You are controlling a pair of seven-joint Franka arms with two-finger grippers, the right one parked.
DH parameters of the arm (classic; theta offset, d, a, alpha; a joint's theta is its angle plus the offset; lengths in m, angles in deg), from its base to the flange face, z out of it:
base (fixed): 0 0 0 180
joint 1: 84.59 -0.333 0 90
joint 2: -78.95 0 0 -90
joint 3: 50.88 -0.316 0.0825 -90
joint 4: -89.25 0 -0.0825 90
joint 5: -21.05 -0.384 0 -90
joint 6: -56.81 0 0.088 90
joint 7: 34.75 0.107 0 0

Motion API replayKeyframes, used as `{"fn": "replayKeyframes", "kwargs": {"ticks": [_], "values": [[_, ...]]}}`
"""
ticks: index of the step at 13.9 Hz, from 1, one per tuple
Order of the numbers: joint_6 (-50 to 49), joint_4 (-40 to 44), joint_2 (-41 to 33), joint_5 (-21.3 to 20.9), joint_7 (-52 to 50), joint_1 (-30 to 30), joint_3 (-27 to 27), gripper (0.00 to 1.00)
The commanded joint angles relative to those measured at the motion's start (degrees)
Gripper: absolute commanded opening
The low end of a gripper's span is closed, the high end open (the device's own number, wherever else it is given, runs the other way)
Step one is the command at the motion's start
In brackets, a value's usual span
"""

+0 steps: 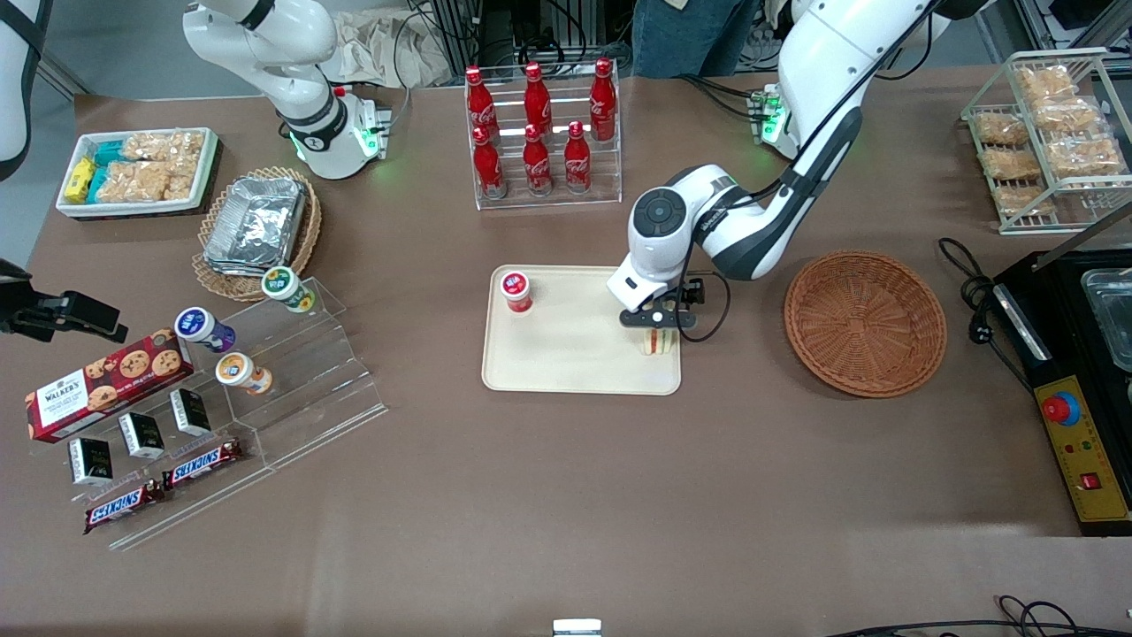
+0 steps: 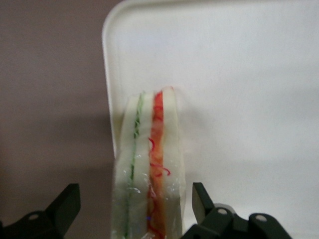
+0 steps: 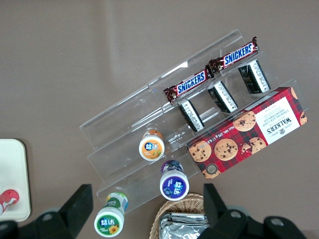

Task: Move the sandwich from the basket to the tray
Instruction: 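Raise the open left gripper away from the sandwich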

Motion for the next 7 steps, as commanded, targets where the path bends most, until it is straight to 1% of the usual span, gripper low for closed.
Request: {"fn": "replayKeyframes", "kwargs": {"ticks": [1,2,3,4,5,7], "values": [[-12.7,9.6,-4.0,3.4,-0.7,-0.4,2.0,1.00],[-13.7,12.5,-5.5,4.7,-0.6,-0.4,2.0,1.00],[-14.4,14.0,-7.5,5.2,-0.6,-0.7,1.8,1.00],[-15.1,14.9,-9.4,5.3,-0.3,-2.5,1.8,1.00],[-15.7,15.2,-11.4,6.7,1.6,-4.4,2.1,1.00],[-19.0,15.3,-16.7,13.4,11.6,-6.7,1.7,1.00]]}}
